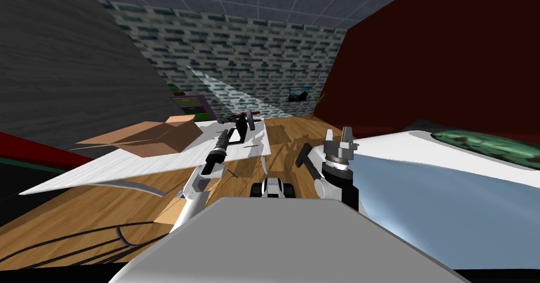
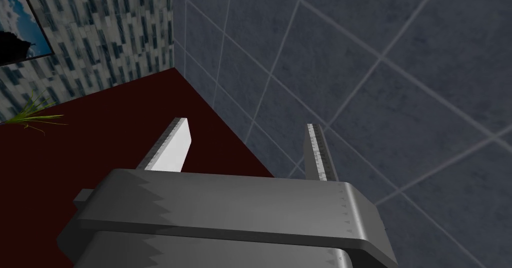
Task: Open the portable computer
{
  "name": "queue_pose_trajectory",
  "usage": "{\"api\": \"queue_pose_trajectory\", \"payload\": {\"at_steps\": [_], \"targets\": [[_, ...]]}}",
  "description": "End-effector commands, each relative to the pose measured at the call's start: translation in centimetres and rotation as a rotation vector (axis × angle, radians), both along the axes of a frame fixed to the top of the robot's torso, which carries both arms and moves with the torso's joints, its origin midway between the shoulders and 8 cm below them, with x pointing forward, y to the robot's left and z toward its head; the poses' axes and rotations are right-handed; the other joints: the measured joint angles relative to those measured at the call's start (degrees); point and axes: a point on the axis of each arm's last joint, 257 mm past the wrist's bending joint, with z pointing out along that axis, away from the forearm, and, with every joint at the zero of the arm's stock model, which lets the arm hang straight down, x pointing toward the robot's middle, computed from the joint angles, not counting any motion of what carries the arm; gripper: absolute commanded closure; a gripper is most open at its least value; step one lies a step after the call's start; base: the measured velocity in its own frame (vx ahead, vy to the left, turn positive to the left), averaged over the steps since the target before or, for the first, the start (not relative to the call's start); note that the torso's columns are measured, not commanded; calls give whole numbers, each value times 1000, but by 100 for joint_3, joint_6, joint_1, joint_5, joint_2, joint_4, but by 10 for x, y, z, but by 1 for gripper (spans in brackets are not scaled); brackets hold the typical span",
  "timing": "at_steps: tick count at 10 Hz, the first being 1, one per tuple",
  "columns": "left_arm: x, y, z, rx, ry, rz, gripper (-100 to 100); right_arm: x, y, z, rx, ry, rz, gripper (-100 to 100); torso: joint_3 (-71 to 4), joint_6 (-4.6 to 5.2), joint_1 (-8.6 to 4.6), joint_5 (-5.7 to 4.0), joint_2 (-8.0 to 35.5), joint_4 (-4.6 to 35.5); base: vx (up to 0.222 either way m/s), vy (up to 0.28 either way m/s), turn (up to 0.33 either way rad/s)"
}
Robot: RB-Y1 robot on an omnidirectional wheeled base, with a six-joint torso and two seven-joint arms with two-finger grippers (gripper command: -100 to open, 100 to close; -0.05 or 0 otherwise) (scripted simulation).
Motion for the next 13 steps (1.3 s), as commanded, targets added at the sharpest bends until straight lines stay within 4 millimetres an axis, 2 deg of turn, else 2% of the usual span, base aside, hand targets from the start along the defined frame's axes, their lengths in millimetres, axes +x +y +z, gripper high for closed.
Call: {"api": "queue_pose_trajectory", "payload": {"at_steps": [1,8,10,11,13], "targets": [[8,23,-7,40,54,49,-100,0,0,0,0,0,0,0,-2,1,1,1,-3,-1,30,-43,-171],[20,85,-18,127,175,185,-100,0,0,0,0,0,0,0,-2,-1,1,1,-4,-2,22,-40,-152],[20,80,-16,123,166,174,-100,0,0,0,0,0,0,0,2,-2,6,2,3,0,5,-10,-11],[20,80,-16,123,166,173,100,0,0,0,0,0,0,0,3,0,9,3,4,1,0,0,0],[25,74,-18,10,138,158,100,0,0,0,0,0,0,0,2,0,18,5,3,1,-27,71,47]]}}
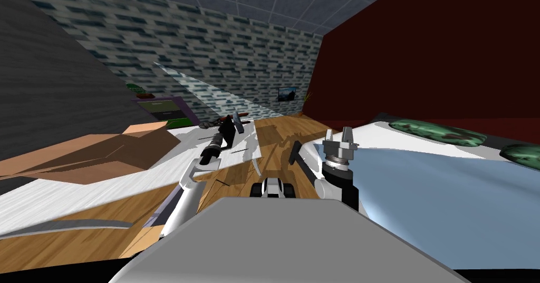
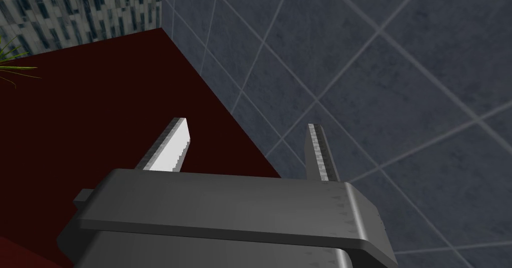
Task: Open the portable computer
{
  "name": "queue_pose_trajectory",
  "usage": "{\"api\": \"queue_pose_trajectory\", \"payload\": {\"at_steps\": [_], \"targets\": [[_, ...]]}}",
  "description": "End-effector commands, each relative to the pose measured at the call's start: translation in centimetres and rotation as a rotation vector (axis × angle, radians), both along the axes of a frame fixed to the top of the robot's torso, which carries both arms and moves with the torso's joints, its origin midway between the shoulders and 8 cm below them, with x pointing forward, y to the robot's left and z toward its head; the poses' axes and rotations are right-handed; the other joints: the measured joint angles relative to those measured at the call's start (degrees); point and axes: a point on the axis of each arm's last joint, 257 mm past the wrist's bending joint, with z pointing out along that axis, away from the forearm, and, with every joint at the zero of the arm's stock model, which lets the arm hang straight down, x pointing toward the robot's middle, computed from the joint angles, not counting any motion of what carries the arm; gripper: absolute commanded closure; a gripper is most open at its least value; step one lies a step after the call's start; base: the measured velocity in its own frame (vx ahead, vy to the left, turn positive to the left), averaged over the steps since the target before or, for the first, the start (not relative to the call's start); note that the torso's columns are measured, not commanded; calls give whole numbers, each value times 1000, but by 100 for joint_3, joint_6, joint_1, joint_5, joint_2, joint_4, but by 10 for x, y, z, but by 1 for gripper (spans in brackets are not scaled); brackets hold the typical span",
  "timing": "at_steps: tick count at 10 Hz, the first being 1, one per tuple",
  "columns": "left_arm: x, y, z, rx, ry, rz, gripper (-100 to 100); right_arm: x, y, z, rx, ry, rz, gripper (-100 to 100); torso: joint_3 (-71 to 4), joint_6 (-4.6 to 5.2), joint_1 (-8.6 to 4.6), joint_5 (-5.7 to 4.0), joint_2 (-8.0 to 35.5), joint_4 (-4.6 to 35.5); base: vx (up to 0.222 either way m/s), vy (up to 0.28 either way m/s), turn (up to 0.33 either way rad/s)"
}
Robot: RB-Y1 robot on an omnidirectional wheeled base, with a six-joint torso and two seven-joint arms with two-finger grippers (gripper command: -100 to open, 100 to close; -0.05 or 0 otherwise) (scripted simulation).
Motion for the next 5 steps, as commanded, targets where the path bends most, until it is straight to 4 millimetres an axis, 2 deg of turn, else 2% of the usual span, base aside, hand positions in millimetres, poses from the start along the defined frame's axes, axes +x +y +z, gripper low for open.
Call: {"api": "queue_pose_trajectory", "payload": {"at_steps": [1,4,5], "targets": [[6,-8,-3,-148,-48,-11,100,0,0,0,0,0,0,0,2,1,4,2,3,1,-45,132,44],[12,-16,-5,-296,-96,-24,100,0,0,0,0,0,0,0,-2,1,-18,-4,-3,-1,-43,130,47],[11,-15,-5,-265,-86,-22,100,0,0,0,0,0,0,0,-7,2,-25,-7,-12,-3,-8,54,3]]}}
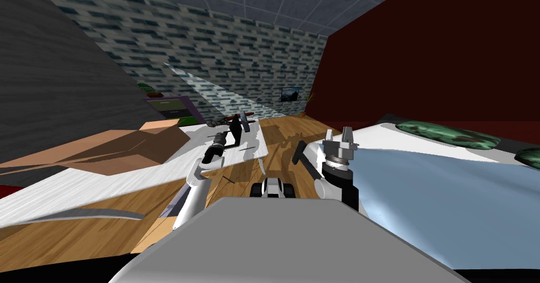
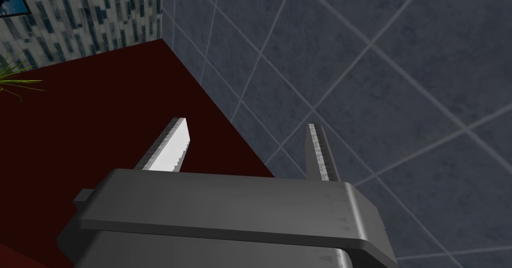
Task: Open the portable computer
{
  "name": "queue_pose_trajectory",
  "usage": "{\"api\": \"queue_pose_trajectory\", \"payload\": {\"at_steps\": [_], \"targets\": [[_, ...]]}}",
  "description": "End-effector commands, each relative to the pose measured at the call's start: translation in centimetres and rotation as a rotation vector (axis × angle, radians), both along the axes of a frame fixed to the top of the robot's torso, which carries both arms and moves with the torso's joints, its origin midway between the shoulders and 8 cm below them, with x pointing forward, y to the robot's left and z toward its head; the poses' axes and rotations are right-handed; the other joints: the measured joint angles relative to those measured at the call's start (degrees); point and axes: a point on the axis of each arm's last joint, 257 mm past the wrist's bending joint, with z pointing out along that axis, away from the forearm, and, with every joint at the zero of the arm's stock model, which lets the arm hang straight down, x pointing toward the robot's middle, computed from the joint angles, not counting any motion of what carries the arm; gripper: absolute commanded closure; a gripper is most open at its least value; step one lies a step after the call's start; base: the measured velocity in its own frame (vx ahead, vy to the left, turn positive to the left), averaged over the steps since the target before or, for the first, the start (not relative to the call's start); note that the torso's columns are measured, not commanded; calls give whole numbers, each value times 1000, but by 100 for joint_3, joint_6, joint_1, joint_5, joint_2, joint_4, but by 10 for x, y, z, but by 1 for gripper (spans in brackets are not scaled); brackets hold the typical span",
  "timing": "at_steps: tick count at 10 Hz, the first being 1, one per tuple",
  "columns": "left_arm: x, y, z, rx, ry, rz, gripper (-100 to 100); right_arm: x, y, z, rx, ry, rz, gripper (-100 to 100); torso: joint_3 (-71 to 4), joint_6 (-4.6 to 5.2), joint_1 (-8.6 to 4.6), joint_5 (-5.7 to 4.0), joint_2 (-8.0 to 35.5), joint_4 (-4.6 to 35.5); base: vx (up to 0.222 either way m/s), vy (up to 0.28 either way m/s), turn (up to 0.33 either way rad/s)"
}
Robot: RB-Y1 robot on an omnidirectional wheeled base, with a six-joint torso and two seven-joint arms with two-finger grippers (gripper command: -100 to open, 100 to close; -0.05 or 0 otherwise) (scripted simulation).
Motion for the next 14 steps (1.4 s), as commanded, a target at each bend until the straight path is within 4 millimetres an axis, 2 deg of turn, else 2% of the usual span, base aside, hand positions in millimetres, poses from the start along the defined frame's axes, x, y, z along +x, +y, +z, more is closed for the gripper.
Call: {"api": "queue_pose_trajectory", "payload": {"at_steps": [1,3,6,7,8,9,10,11,12,14], "targets": [[-2,6,6,66,24,8,-100,0,0,0,0,0,0,0,-3,1,-19,-5,-4,-2,13,-38,-63],[-5,12,12,148,55,18,-100,0,0,0,0,0,0,0,-3,1,-36,-11,-4,-2,33,-117,-58],[-10,22,21,283,106,36,-100,0,0,0,0,0,0,0,4,-1,17,6,8,1,38,-108,-51],[-9,20,20,252,93,31,-100,0,0,0,0,0,0,0,8,-1,21,7,13,3,10,-40,-8],[-10,22,29,263,97,40,-100,0,0,0,0,0,0,0,10,-2,31,9,15,4,78,15,-49],[-10,21,25,261,95,35,-100,0,0,0,0,0,0,0,-3,-1,36,10,-6,-1,49,15,-15],[-10,21,26,261,96,37,100,0,0,0,0,0,0,0,-1,-2,21,8,2,-2,6,3,5],[10,2,31,227,49,-22,100,0,0,0,0,0,0,0,9,1,5,1,15,5,-34,-2,151],[14,2,33,224,46,-22,100,0,0,0,0,0,0,0,19,-1,-2,0,31,12,-45,-6,119],[18,12,14,210,83,-9,100,0,0,0,0,0,0,0,10,11,-2,1,14,7,-28,-4,-5]]}}
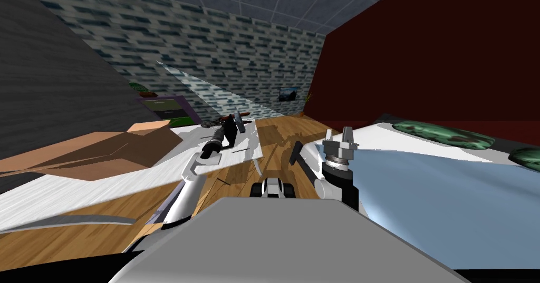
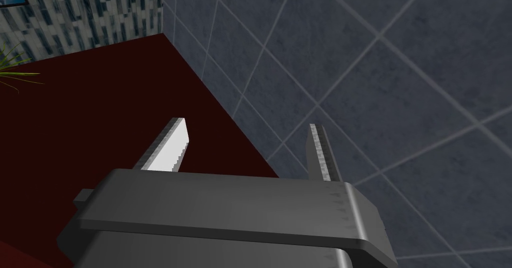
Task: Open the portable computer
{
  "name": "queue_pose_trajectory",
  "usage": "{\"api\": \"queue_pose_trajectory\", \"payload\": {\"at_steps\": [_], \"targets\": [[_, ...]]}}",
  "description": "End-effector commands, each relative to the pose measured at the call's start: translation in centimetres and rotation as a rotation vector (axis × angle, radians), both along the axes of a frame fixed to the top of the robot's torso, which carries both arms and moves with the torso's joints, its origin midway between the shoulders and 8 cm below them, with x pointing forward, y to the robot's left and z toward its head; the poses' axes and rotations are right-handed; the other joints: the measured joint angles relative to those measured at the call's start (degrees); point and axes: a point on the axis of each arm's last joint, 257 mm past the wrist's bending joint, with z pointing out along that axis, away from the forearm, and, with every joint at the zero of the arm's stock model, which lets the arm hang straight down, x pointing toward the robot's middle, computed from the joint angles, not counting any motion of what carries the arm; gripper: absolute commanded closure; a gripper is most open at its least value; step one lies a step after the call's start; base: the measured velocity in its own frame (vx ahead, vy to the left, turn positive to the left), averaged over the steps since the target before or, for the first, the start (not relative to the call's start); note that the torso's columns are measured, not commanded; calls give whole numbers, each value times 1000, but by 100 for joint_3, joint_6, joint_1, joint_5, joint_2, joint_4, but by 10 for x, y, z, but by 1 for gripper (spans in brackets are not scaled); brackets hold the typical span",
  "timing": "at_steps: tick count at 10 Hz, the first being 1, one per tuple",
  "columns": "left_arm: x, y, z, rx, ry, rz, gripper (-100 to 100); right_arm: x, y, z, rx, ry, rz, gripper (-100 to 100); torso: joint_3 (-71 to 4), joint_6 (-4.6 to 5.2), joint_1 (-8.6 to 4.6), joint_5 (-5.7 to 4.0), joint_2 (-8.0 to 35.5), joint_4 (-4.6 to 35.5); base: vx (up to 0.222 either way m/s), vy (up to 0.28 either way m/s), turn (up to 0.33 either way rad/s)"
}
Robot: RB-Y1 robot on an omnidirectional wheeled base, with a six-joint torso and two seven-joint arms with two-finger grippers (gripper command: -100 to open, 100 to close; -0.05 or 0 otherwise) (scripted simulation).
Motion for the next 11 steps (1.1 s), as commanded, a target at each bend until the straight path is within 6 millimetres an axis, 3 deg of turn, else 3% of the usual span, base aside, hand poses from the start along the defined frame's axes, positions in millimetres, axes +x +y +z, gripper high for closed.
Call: {"api": "queue_pose_trajectory", "payload": {"at_steps": [1,3,4,5,6,8,9,10,11], "targets": [[24,-17,2,-44,-29,-58,100,0,0,0,0,0,0,0,-13,-3,8,6,-20,-13,-55,-3,191],[32,-6,-21,-62,15,-34,100,0,0,0,0,0,0,0,-12,2,7,11,-19,-15,-34,-7,44],[32,-5,-22,-63,15,-34,100,0,0,0,0,0,0,0,-20,7,8,14,-32,-24,3,5,-19],[50,-28,-4,-91,-37,-98,100,0,0,0,0,0,0,0,-25,4,12,23,-41,-38,-40,-4,188],[58,-27,-3,-97,-38,-96,100,0,0,0,0,0,0,0,-19,1,12,15,-29,-23,-54,-13,100],[58,-16,-28,-109,9,-72,100,0,0,0,0,0,0,0,-17,9,10,13,-29,-21,-16,-3,-16],[75,-39,-5,-133,-50,-137,100,0,0,0,0,0,0,0,-29,6,19,24,-47,-40,-48,-2,172],[81,-38,-3,-137,-51,-135,100,0,0,0,0,0,0,0,-23,-4,20,17,-33,-26,-55,-8,108],[82,-33,-15,-143,-29,-123,100,0,0,0,0,0,0,0,-13,4,9,8,-19,-12,-24,-6,-9]]}}
